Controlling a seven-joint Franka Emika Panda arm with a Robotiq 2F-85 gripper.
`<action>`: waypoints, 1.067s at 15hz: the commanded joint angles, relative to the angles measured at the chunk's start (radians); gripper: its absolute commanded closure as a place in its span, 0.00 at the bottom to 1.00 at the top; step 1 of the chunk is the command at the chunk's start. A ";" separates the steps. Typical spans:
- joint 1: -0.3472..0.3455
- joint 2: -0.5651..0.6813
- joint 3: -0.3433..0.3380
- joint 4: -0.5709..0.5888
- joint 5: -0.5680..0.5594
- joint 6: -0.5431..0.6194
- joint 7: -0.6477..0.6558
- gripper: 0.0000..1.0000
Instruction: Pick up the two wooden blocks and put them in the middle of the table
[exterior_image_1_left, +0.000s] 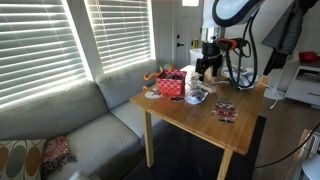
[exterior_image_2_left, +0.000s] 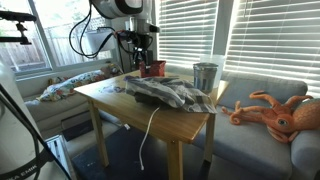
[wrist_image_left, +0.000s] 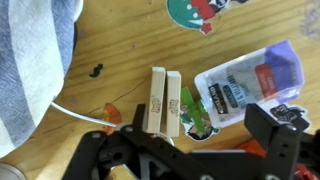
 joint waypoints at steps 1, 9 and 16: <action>0.023 -0.154 0.042 -0.085 -0.012 -0.029 0.036 0.00; 0.055 -0.243 0.082 -0.116 0.000 -0.087 0.013 0.00; 0.056 -0.256 0.082 -0.128 0.000 -0.088 0.009 0.00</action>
